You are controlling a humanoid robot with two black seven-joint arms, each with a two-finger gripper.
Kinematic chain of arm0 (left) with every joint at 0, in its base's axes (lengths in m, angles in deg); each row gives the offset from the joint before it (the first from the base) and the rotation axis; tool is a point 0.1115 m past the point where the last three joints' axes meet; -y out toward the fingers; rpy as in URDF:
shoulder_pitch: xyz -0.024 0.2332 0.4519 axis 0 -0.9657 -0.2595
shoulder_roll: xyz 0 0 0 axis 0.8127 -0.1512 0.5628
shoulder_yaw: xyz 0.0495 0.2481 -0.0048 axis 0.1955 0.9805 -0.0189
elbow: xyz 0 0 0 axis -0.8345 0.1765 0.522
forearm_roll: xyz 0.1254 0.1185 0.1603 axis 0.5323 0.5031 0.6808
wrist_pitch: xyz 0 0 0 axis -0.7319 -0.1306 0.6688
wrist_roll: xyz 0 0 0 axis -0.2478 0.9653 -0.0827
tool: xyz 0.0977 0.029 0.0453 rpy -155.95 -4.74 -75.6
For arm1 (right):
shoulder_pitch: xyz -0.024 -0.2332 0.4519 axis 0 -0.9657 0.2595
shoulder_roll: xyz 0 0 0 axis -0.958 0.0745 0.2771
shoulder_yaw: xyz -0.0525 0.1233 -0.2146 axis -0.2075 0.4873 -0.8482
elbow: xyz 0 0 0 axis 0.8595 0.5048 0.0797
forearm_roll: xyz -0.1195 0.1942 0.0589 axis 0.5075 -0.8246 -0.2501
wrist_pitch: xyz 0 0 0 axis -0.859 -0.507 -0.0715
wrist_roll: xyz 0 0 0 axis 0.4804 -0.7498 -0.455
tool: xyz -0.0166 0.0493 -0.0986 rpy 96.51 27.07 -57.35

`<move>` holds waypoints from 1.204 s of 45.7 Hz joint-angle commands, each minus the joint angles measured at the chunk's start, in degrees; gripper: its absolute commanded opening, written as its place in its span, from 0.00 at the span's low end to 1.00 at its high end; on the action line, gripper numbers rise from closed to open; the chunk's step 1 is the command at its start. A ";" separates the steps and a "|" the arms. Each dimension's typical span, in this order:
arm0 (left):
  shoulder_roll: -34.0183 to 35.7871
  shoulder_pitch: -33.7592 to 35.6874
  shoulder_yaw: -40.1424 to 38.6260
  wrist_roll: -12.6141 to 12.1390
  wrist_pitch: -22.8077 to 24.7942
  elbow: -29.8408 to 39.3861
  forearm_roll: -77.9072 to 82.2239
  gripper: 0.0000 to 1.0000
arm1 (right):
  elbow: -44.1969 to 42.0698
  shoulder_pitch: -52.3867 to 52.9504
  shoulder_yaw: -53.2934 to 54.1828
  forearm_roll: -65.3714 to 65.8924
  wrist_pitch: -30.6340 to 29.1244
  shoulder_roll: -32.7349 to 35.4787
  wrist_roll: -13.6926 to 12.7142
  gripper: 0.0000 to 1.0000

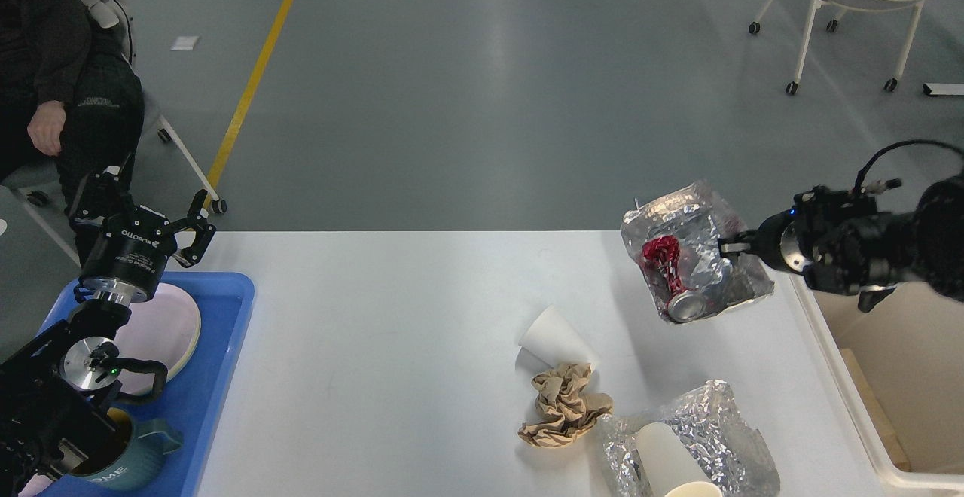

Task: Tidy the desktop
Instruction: 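Grasp the foil tray with the right gripper and drop it into the white bin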

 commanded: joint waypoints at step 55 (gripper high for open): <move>0.00 0.00 0.00 0.00 0.00 0.00 0.00 1.00 | -46.28 -51.00 -20.18 -30.56 4.10 16.40 6.58 0.00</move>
